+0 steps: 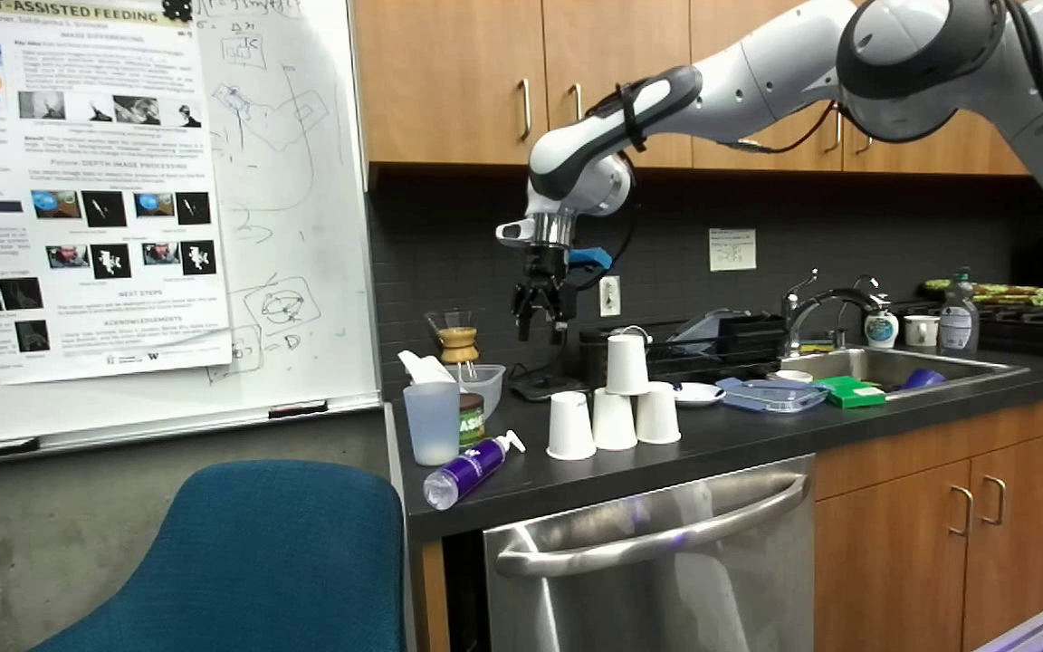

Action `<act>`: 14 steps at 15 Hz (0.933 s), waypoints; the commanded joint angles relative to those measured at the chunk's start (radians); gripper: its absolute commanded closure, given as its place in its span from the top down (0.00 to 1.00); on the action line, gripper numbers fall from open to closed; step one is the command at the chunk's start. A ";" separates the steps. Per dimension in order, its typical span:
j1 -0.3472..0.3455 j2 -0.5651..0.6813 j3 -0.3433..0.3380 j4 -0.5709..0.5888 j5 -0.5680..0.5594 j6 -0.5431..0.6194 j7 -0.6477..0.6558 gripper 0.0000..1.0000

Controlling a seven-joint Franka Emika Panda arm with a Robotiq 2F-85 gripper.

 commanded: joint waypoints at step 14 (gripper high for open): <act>0.048 -0.034 -0.026 0.003 -0.256 -0.234 -0.163 1.00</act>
